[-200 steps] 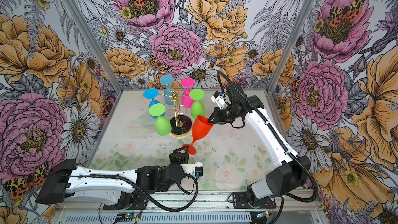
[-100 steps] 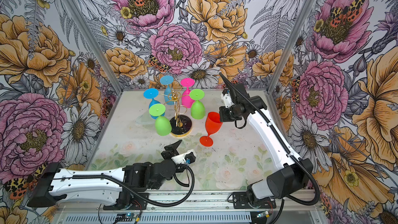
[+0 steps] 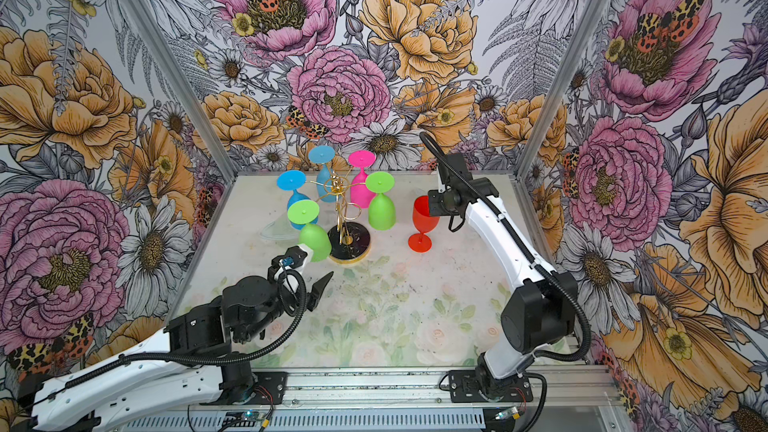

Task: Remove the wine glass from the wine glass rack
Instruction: 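Set the red glass upright on the table while the left gripper withdraws, then slide the red glass farther from the robot behind the rack, then release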

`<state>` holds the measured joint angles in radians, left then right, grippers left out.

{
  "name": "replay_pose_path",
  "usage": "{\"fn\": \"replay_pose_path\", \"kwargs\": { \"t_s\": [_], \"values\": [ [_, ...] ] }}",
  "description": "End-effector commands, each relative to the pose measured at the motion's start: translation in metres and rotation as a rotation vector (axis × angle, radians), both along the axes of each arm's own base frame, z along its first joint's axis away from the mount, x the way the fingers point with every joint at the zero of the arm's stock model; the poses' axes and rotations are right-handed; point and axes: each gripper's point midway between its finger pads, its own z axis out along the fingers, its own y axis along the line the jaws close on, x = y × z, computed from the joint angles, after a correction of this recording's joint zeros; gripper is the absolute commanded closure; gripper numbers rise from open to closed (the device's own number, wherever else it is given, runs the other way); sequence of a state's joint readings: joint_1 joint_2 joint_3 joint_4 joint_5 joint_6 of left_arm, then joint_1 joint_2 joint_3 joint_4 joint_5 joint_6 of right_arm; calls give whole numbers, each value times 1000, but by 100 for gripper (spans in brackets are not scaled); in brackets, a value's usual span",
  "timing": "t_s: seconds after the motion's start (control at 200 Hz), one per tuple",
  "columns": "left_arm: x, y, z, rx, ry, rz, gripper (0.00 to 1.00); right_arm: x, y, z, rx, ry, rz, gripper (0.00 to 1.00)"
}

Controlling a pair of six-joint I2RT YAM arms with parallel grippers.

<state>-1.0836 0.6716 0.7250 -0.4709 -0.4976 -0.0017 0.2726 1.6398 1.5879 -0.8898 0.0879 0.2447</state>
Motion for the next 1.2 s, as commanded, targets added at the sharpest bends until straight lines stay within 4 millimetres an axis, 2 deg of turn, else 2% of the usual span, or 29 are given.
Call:
{"fn": "replay_pose_path", "kwargs": {
  "t_s": [0.0,0.315,0.53,0.731,0.836,1.196],
  "values": [
    [-4,1,-15,2,95,-15,19,41,-6,27,-21,-149,-55,100],
    [-4,-2,-27,10,140,-49,18,109,6,12,-16,-185,-47,100],
    [-6,4,-29,2,134,-44,18,142,19,7,10,-202,-24,100],
    [-7,7,-27,-5,122,-42,17,160,30,6,39,-219,-5,100],
    [-7,7,-27,-2,123,-45,16,168,34,-1,51,-213,-2,100],
    [-9,10,-22,-25,108,-47,15,176,43,-25,50,-179,2,100]
  ]
}}
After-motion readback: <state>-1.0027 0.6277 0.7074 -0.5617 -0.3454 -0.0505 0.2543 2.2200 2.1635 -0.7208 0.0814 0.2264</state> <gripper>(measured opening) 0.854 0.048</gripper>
